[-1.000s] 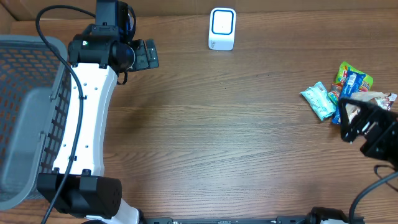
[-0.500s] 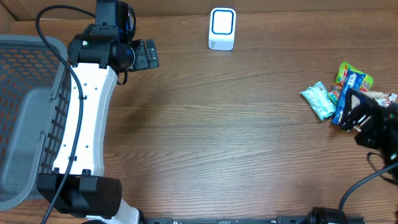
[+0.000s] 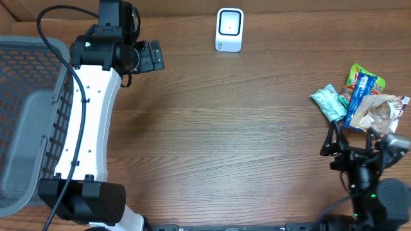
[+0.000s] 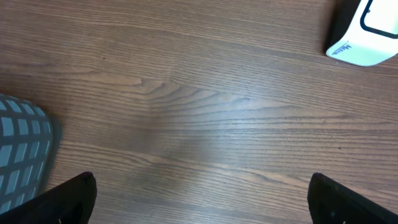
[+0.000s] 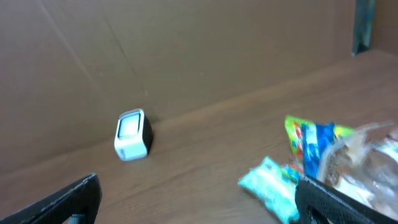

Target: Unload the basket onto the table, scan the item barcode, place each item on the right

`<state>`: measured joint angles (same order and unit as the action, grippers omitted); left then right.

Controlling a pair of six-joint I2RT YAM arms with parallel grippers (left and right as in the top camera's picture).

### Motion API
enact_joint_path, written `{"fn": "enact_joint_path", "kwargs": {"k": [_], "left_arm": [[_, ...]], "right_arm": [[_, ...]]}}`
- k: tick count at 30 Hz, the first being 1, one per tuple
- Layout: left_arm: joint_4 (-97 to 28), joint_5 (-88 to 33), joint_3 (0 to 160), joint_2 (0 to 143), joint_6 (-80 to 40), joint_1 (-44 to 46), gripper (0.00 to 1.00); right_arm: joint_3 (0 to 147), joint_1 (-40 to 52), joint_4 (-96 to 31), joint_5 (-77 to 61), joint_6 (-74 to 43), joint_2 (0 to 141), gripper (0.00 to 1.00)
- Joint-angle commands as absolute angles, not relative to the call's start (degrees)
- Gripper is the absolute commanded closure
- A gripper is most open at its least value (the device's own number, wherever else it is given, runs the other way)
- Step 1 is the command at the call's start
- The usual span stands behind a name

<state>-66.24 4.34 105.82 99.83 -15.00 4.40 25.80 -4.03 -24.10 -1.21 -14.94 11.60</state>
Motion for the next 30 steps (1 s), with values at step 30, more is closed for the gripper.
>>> {"fn": "enact_joint_path", "kwargs": {"k": [30], "left_arm": [[-66.1, 4.7, 107.0, 100.1, -14.8, 4.5, 0.01]], "right_arm": [[0.5, -1.8, -4.7, -1.5, -14.9, 0.2, 0.0]]}}
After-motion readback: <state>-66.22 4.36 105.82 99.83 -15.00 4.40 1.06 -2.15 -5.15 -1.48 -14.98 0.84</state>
